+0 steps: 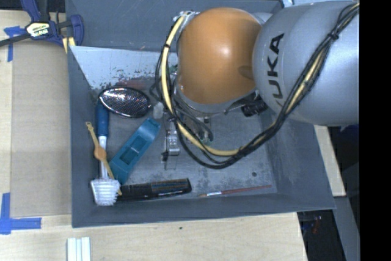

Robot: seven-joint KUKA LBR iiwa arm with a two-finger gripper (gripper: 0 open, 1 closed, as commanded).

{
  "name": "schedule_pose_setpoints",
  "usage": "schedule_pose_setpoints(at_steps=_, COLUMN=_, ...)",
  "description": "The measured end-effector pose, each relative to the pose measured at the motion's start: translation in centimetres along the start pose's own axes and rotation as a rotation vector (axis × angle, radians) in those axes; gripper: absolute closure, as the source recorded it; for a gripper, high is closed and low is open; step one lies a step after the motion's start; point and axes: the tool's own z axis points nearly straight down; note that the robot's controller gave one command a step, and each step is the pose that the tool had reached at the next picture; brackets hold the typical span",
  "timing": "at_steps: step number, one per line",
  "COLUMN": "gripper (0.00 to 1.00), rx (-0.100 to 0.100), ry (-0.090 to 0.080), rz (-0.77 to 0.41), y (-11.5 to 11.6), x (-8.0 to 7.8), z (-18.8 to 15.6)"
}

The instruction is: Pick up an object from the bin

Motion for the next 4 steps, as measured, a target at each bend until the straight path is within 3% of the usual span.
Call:
schedule_pose_setpoints(at_steps=1, gripper=0.0, rx=-0.002, ry=-0.008, rz=0.003, y=-0.1, x=-0.2, z=-0.4)
schedule_pose_setpoints(at_steps=2, gripper=0.0, rx=-0.001, ry=-0.009, rz=-0.16, y=1.0, x=-1.1, z=5.1)
schedule_pose_setpoints(at_steps=3, gripper=0.0, rx=-0.001, ry=-0.015, rz=-0.456, y=2.8, x=-2.3, z=7.5)
schedule_pose_setpoints(at_steps=4, gripper=0.0, rx=0.001, ry=-0.009, rz=-0.615, y=2.9, x=-3.4, z=11.1)
